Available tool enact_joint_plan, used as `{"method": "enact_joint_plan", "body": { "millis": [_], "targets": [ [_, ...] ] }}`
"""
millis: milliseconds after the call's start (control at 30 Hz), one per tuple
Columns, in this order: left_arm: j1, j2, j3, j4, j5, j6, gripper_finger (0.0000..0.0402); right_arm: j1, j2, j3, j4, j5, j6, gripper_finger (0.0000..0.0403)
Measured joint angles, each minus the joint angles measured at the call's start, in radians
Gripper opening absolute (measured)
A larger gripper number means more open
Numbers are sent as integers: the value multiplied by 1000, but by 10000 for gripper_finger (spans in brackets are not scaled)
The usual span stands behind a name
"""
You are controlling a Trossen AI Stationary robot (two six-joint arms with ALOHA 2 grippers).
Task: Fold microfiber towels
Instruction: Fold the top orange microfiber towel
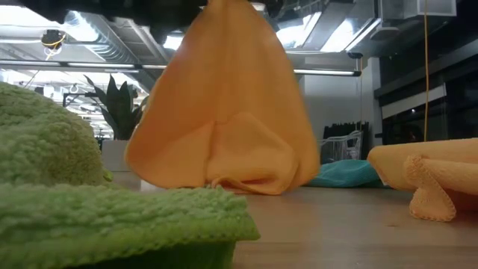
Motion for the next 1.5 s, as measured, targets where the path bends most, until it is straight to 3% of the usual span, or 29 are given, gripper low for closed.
{"method": "enact_joint_plan", "body": {
  "millis": [333, 700, 1100, 1500],
  "targets": [
    [-4, 108, 36, -24, -23, -40, 146, 0, 0, 0, -4, 0, -24, 9],
    [-58, 108, 36, -397, -190, -383, 146, 0, 0, 0, -11, 0, -49, 9],
    [-87, 108, 36, -660, -196, -607, 146, 1, 0, 32, 17, 0, -53, 9],
    [-85, 108, 35, -694, -223, -630, 146, 26, 0, 165, -52, -43, -102, 10]
  ]
}}
